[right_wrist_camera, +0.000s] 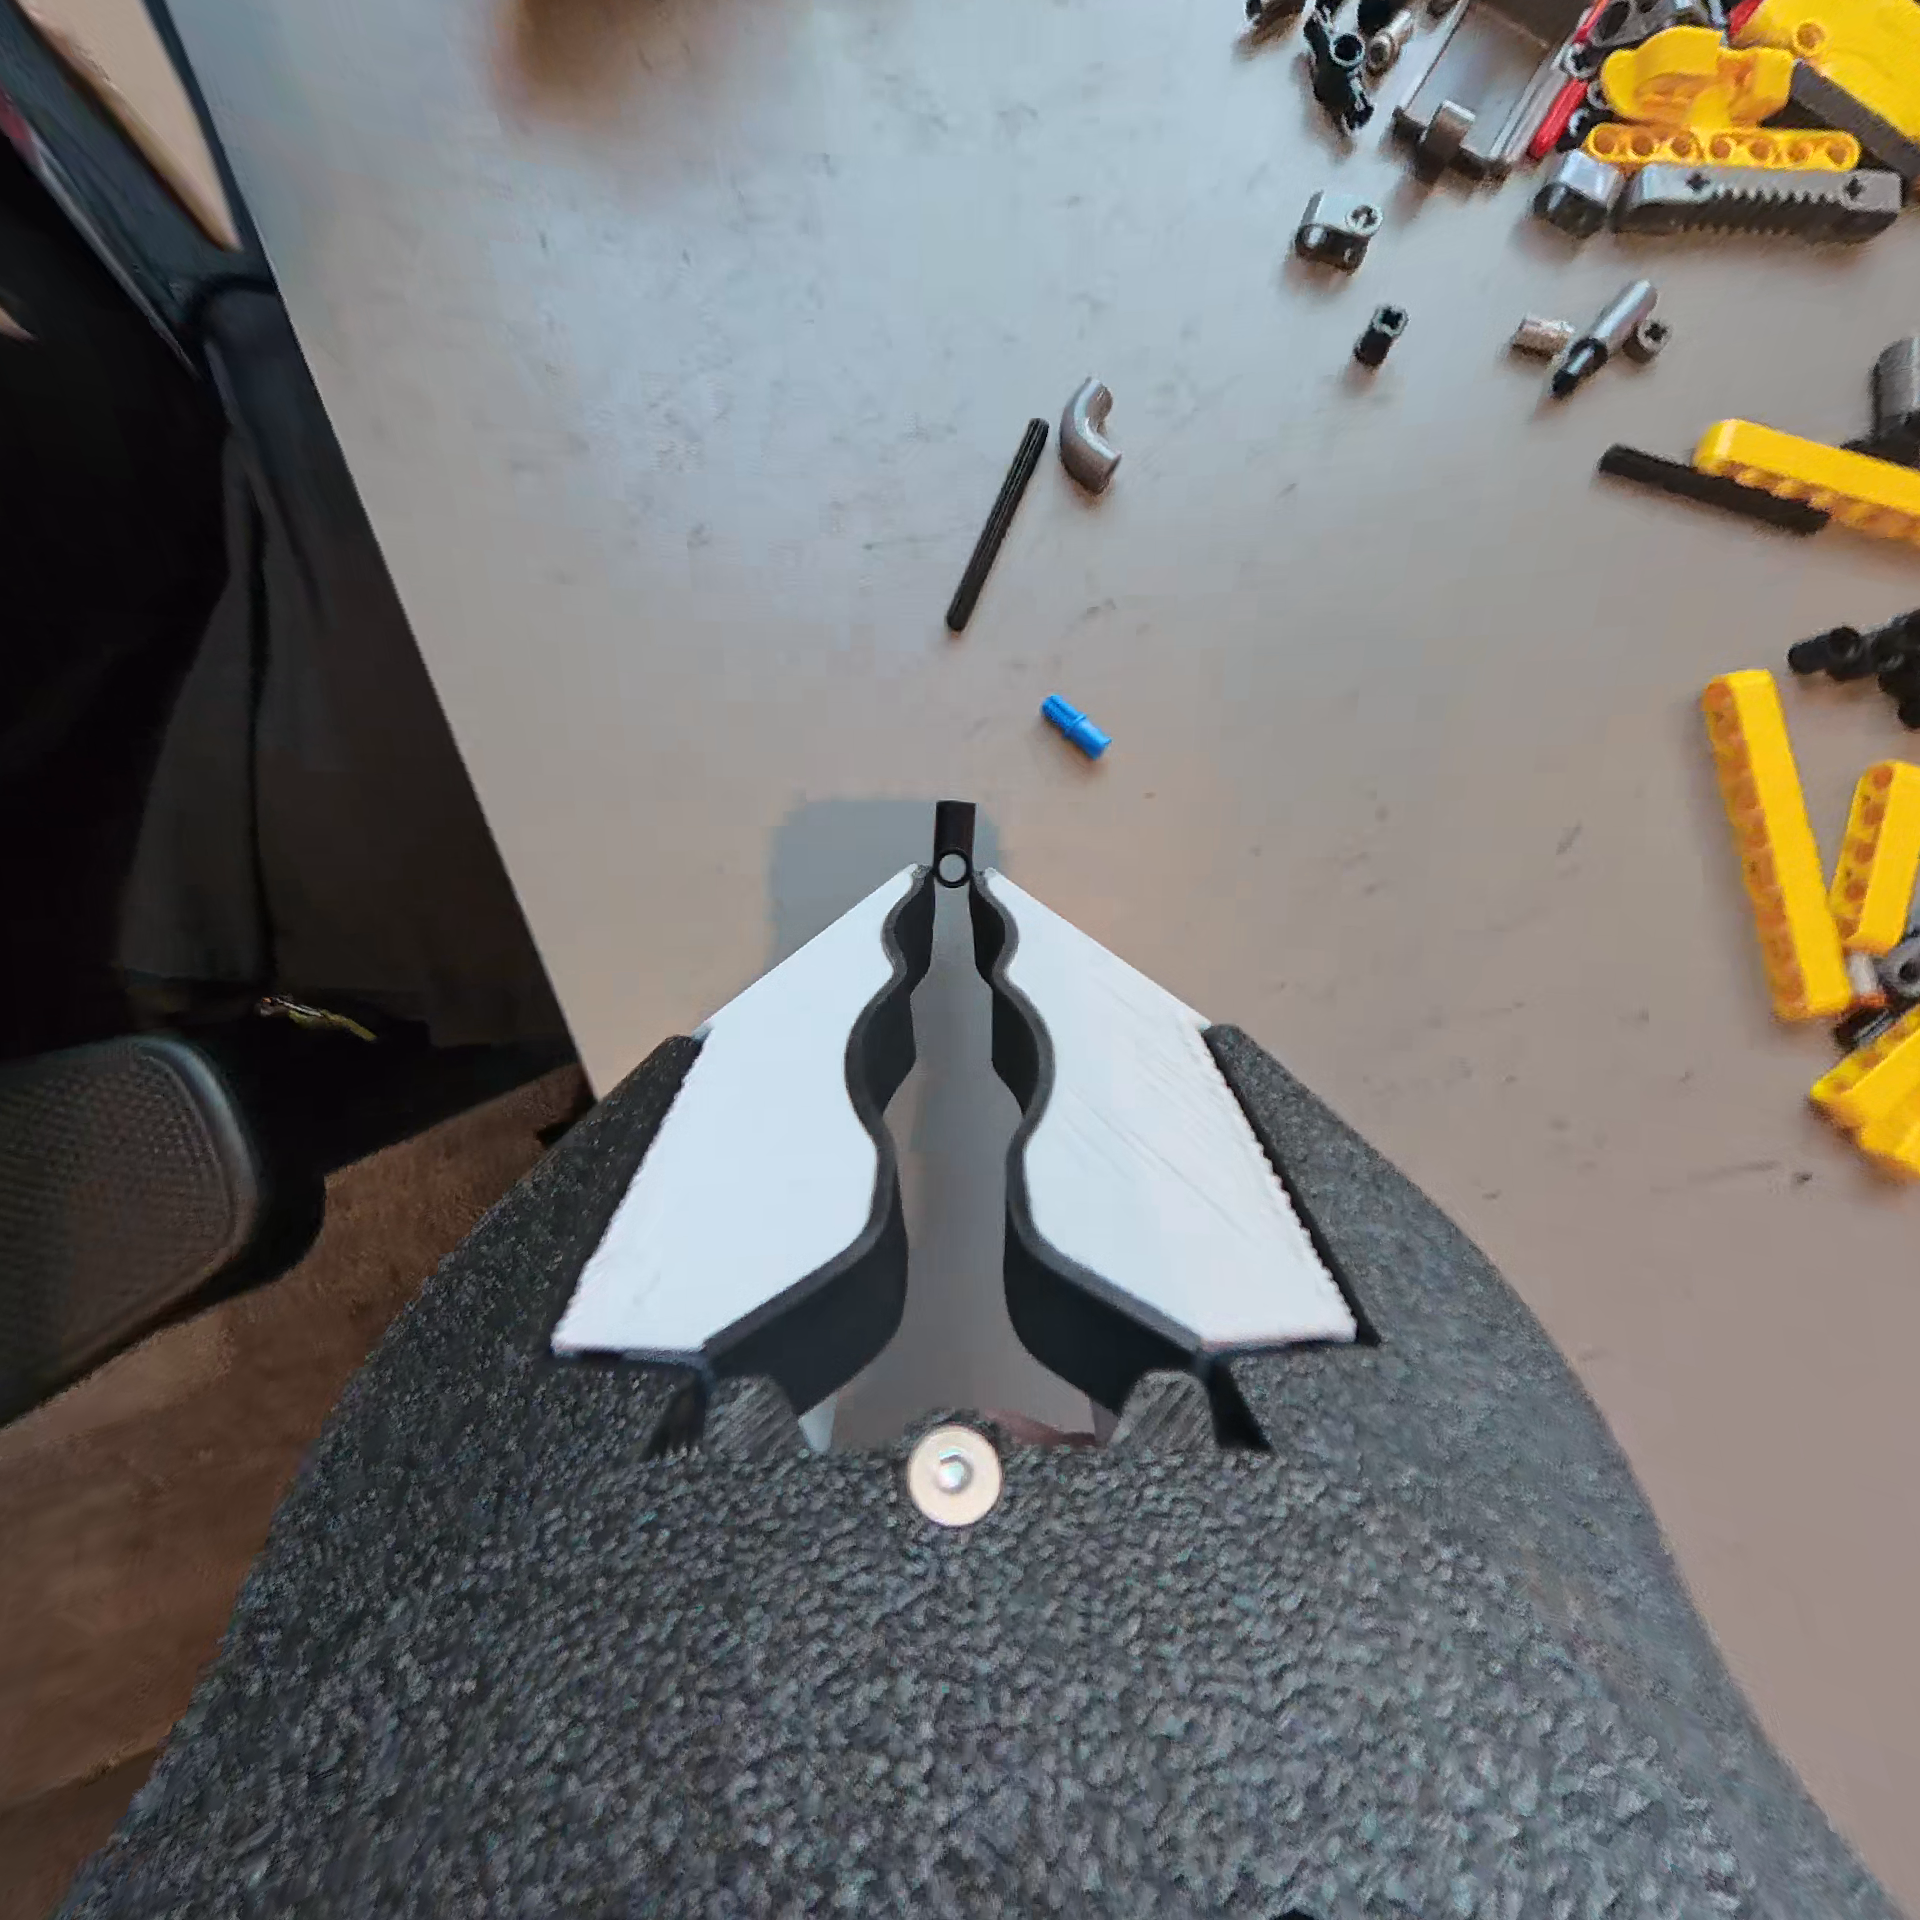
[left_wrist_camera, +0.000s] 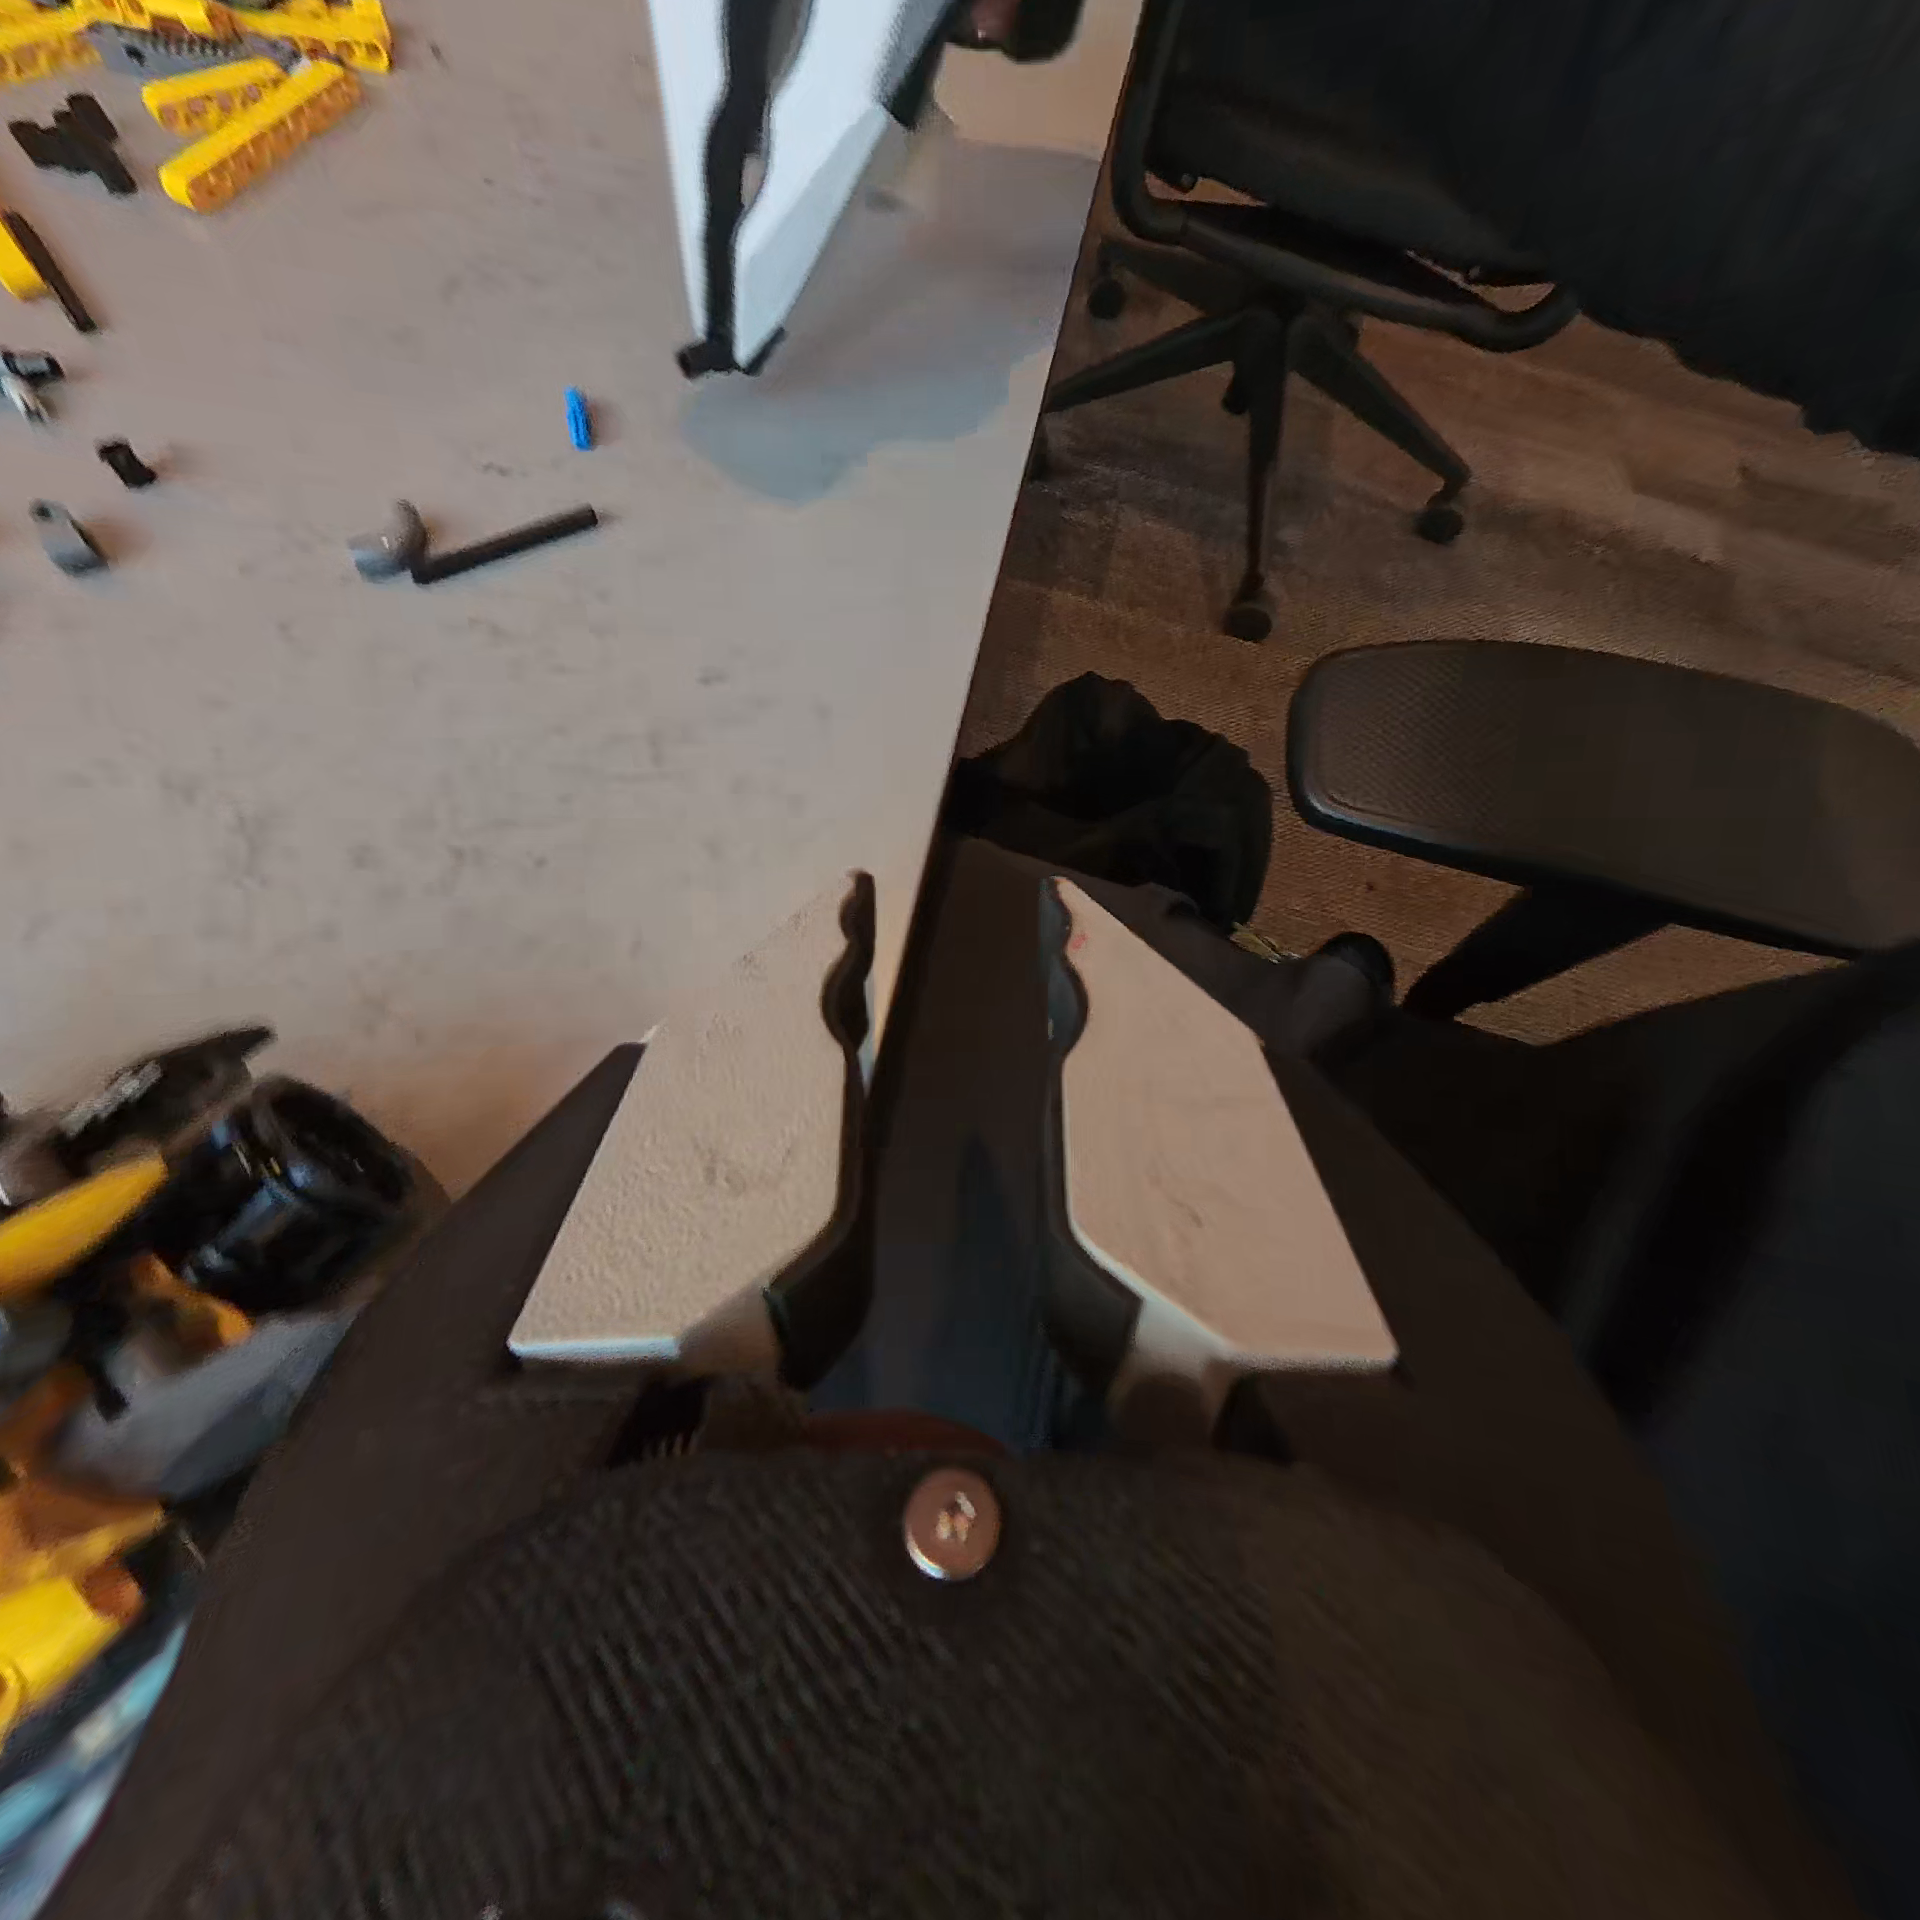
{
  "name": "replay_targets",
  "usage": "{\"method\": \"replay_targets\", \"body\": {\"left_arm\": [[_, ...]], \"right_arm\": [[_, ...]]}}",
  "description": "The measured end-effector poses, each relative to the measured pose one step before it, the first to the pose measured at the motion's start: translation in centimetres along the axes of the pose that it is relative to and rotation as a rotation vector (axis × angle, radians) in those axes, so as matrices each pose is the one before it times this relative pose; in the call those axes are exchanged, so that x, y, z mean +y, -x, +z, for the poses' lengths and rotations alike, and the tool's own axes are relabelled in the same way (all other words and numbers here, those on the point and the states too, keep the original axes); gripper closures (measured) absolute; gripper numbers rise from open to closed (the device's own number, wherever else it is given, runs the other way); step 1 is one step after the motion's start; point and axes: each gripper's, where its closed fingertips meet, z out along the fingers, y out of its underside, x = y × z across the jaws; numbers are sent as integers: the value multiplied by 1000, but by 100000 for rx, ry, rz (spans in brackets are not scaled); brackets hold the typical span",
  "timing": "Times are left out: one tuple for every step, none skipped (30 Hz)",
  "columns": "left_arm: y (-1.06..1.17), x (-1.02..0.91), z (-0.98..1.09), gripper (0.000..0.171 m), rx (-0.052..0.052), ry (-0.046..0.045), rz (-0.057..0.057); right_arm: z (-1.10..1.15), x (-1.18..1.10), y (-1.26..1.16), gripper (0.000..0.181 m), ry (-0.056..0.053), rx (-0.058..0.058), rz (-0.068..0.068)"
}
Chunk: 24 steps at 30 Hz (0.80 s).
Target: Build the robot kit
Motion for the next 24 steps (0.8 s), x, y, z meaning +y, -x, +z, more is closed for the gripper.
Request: {"method": "replay_targets", "body": {"left_arm": [[289,-604,348,144,-422,172,1597],[246,-628,279,146,285,390,1387],[121,-613,203,150,1244,832,2307],[177,-527,104,156,1007,1669,3668],[471,-464,-19,158,-681,2577,4375],[556,-401,-154,156,-746,3597,5446],[457,-248,-220,153,809,4910,6534],[443,-77,-231,151,1910,5863,6986],[703,-38,-185,152,1017,6114,6250],[821,2,-77,150,559,6085,5344],[889,15,120,148,260,5881,4908],[1171,-39,316,147,-1631,4846,4047],[1131,50,542,147,-1760,4549,3318],[815,138,738,147,-246,4460,2795],[553,173,839,147,810,3938,2227],[451,112,863,149,955,2984,1736],[465,-23,806,150,237,1782,1374],[276,-99,681,151,888,1002,1844],[-40,-170,528,151,2236,442,2384],[85,-209,412,151,1000,209,2435],[314,-104,289,149,-780,584,2487],[283,4,219,149,-650,994,2736],[190,30,188,148,-51,737,2837],[293,43,178,146,-349,376,2145]], "right_arm": [[-107,275,450,176,-976,576,2206],[-83,321,359,176,-673,866,2176],[-49,400,229,176,-107,1204,1981],[-31,421,66,176,202,1695,1886],[-13,364,60,176,-88,1187,2309],[10,270,133,176,-224,-27,2737],[32,153,-3,176,-631,547,2409],[50,65,-118,176,-892,1189,1876],[51,23,-149,176,-699,1332,1542],[21,-58,-36,176,-873,603,1141],[3,-147,-38,176,-1186,754,952],[3,-130,-31,176,-853,677,938],[-14,-65,-15,176,-422,747,485],[-45,-57,-23,176,-476,1034,-114],[-54,-61,-40,176,-699,1173,-84],[-47,-7,12,176,-321,531,480],[-39,38,115,176,-167,-262,505],[-28,-48,189,176,-681,-599,-34],[-22,-55,215,176,-716,-753,-291],[-14,2,134,176,-84,-400,-172],[-29,54,93,176,259,-218,-177],[-43,-3,147,176,14,-482,-361],[-52,6,175,176,3,-615,-195],[-61,-14,98,176,30,-248,-102]]}}
